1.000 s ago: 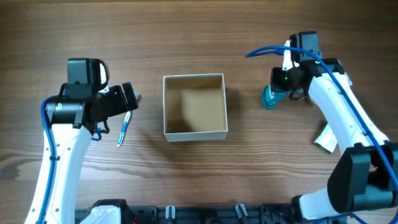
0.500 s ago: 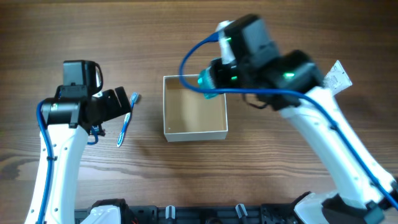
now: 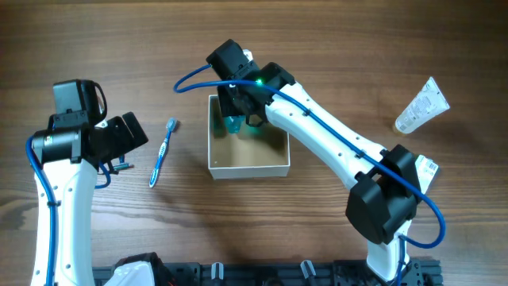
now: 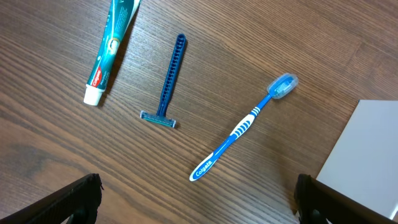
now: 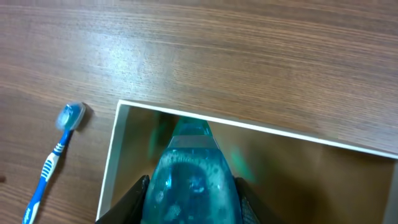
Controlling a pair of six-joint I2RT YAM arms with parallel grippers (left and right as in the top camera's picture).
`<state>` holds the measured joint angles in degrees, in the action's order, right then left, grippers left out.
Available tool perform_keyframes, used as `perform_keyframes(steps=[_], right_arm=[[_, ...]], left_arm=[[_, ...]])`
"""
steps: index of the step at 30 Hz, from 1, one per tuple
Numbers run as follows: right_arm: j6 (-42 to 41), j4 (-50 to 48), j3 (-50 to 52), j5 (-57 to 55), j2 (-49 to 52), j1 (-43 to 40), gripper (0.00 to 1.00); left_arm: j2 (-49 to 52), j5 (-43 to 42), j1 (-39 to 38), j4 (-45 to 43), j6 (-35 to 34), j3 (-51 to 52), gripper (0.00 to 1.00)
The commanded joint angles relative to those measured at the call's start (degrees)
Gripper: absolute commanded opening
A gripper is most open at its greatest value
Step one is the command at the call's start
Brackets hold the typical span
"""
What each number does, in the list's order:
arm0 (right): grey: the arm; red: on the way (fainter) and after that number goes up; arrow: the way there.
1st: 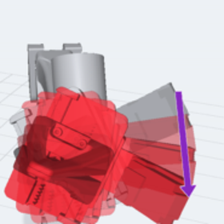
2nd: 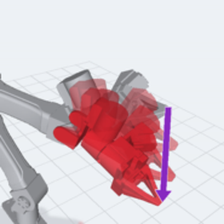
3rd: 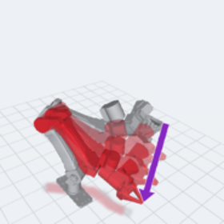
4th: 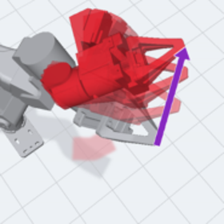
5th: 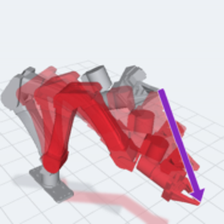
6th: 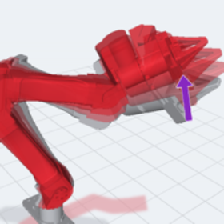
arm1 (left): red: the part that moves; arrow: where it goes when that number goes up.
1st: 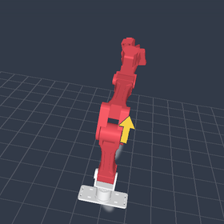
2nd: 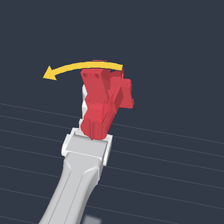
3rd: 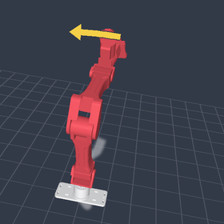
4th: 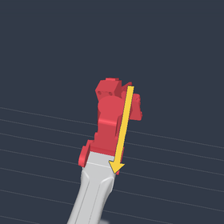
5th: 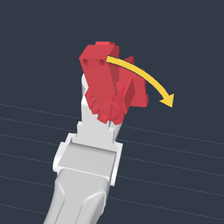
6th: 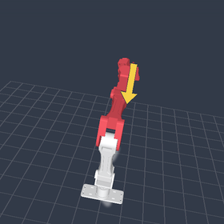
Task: Pack container
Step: 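Grasp the blue mouthwash bottle with the right gripper and lower it into the box, then grasp the white Pantene tube with the right gripper and place it in the box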
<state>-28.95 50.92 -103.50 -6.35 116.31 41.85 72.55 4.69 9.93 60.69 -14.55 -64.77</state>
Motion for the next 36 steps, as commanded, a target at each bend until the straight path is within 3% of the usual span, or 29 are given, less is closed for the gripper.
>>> perform_keyframes(steps=[1,2,4,7,9,17,20,21,24,27,28,31,36], right_arm=[[-1.1,-0.8,-0.7,-1.4,0.7,0.0,0.17],[-1.1,-0.8,-0.6,-1.3,1.0,0.0,0.28],[-1.0,-0.7,-0.6,0.1,1.4,0.0,0.39],[0.7,-0.7,-0.6,1.8,1.4,0.0,0.73],[2.5,-0.4,-0.6,2.1,1.3,0.2,0.82],[5.0,0.7,-0.8,1.4,-0.8,0.8,0.85],[5.0,2.4,-0.9,-4.0,-10.3,-0.6,1.0],[5.7,3.4,-0.9,-5.8,-14.8,-2.1,1.0],[8.9,8.6,-0.9,-7.2,-26.4,-12.0,1.0],[20.5,15.5,-0.9,-6.5,-33.2,-30.8,1.0],[27.2,17.4,-0.9,-5.0,-33.4,-37.0,1.0],[34.8,20.3,1.0,-0.6,-29.4,-51.3,1.0],[36.5,19.6,5.0,1.8,-20.1,-56.6,1.0]], left_arm=[[-0.1,1.0,0.2,0.2,-0.7,-0.9,1.0],[-0.1,1.0,0.2,0.2,-0.7,-0.9,1.0],[-0.1,1.0,0.2,0.2,-0.7,-0.9,1.0],[-0.1,1.0,0.2,0.2,-0.7,-0.9,1.0],[-0.1,1.0,0.2,0.2,-0.7,-0.9,1.0],[-0.1,1.0,0.2,0.0,-0.7,-0.9,1.0],[-0.1,1.0,0.2,0.0,-0.7,-0.9,1.0],[-0.1,1.0,0.2,0.0,-0.7,-0.9,1.0],[-0.1,1.0,0.2,-0.2,-0.7,-0.9,1.0],[-0.1,1.0,0.2,-0.5,-0.7,-0.9,1.0],[-0.1,1.0,0.2,-0.5,-0.7,-0.9,1.0],[-0.1,1.0,0.2,-0.5,-0.7,-0.9,1.0],[-0.1,1.0,0.2,-0.6,-0.7,-0.9,1.0]])
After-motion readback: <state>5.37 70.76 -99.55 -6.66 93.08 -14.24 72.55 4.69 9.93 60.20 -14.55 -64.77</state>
